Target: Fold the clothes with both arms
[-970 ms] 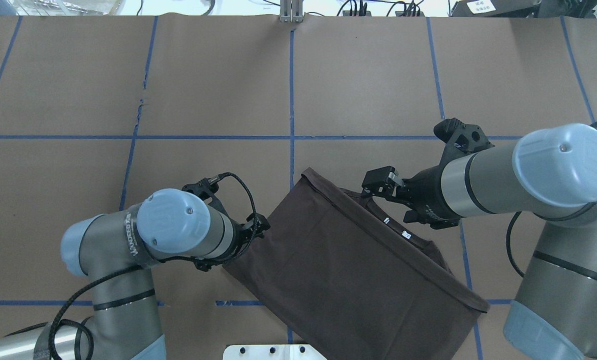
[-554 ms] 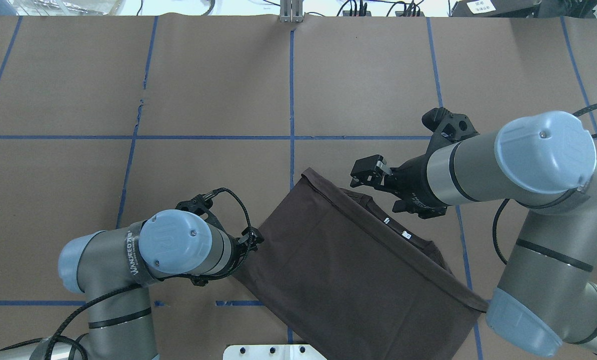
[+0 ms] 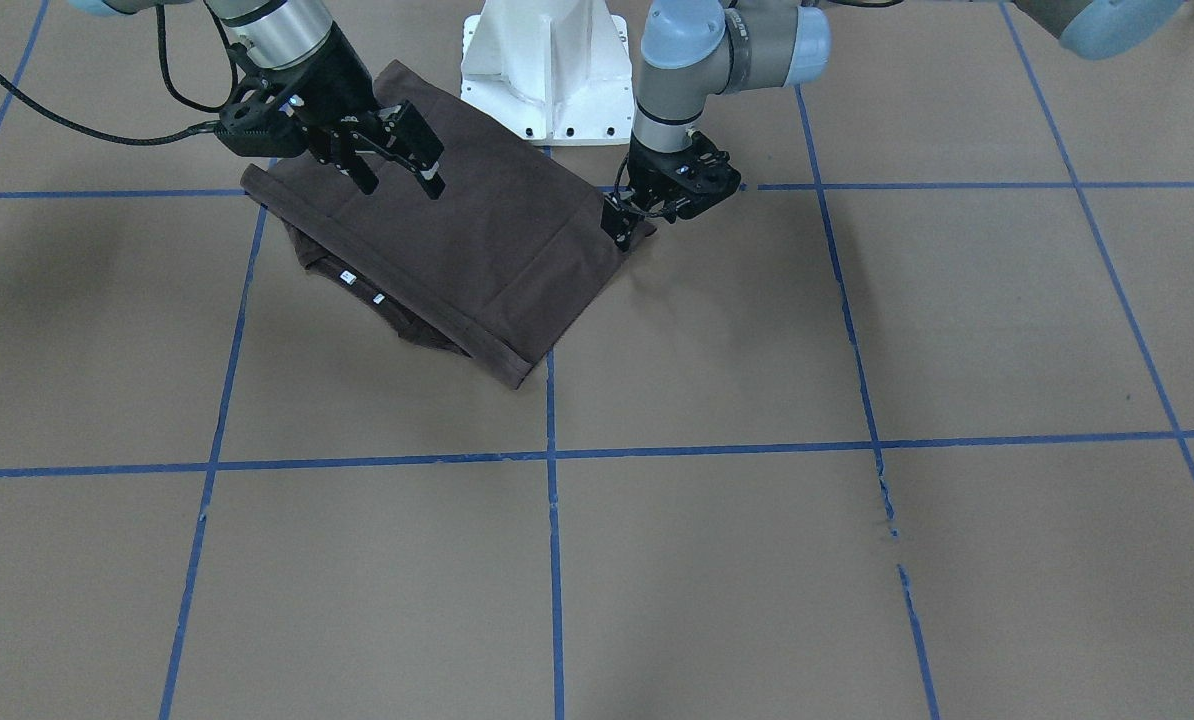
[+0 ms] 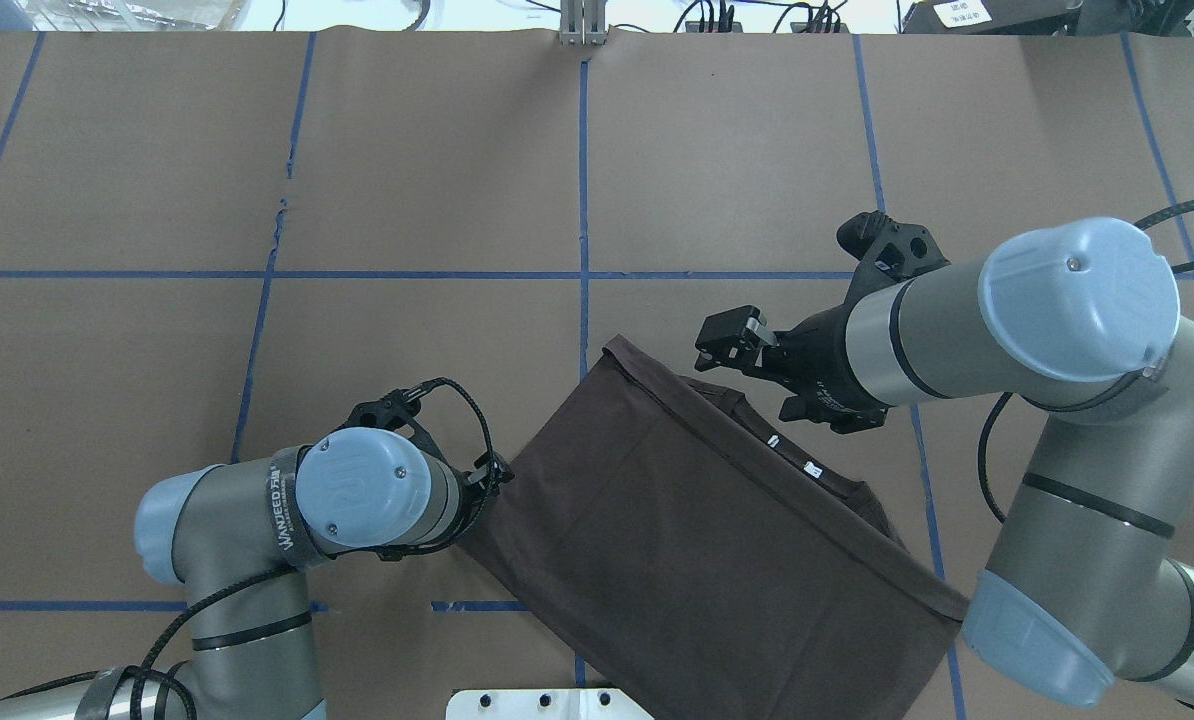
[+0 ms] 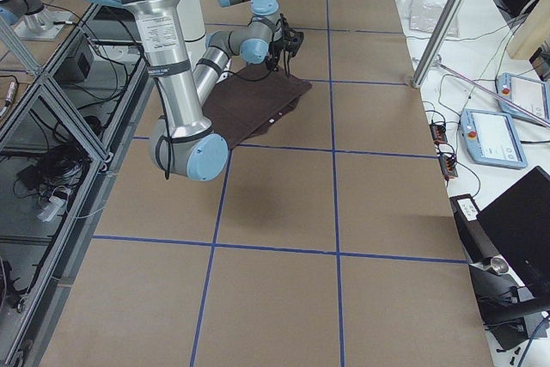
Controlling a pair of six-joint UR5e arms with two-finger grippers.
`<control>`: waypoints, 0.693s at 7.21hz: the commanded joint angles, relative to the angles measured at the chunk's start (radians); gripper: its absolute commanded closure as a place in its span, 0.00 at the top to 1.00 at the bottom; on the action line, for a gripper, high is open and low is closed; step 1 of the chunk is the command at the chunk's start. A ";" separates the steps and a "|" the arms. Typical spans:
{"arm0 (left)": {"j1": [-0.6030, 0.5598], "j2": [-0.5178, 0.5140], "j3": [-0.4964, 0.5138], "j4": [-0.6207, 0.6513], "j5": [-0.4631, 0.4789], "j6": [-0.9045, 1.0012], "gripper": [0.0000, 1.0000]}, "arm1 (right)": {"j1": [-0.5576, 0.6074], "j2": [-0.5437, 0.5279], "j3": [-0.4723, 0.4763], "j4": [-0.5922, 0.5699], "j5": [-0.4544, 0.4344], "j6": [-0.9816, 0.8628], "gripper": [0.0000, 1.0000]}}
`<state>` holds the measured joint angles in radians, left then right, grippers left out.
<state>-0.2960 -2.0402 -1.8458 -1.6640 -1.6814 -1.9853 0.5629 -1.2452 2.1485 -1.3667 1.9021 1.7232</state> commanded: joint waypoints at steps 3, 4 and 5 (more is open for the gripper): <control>0.055 0.005 0.013 0.001 0.005 -0.015 0.80 | 0.000 0.001 -0.002 0.000 0.000 -0.001 1.00; 0.063 0.005 0.014 0.001 0.005 -0.015 0.80 | 0.002 0.001 -0.002 -0.002 0.000 -0.001 1.00; 0.061 0.005 0.013 0.003 0.003 -0.017 0.76 | 0.003 0.001 -0.004 -0.002 0.000 -0.001 1.00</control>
<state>-0.2393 -2.0358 -1.8334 -1.6625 -1.6772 -2.0000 0.5646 -1.2440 2.1456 -1.3679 1.9021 1.7227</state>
